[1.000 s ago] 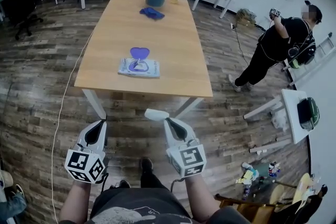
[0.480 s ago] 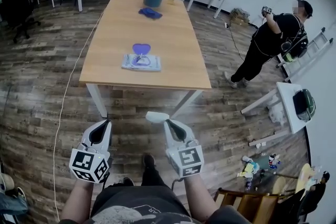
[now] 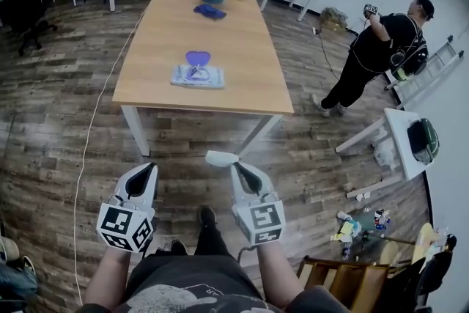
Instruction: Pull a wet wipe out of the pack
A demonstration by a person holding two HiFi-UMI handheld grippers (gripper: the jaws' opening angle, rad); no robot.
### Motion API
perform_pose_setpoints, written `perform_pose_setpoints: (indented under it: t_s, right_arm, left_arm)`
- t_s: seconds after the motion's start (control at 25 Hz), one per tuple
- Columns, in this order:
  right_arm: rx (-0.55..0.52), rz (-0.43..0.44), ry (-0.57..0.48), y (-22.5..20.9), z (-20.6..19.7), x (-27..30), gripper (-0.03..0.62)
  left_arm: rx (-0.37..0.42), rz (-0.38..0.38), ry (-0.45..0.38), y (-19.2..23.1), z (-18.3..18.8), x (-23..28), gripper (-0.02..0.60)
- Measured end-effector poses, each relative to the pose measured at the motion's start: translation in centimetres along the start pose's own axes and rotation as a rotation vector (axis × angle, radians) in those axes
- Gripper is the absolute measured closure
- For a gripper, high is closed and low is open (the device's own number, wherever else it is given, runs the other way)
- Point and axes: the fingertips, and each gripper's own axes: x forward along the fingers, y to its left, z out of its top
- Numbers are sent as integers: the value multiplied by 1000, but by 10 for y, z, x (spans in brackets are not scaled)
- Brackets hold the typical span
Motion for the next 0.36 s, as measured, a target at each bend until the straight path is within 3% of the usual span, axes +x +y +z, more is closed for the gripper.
perform_pose_setpoints:
  t_s: [0.36]
  right_arm:
    - [-10,1,-3,7,-3,-9,597]
  left_arm:
    - [-9,-5,13,-7,-9,-6,563]
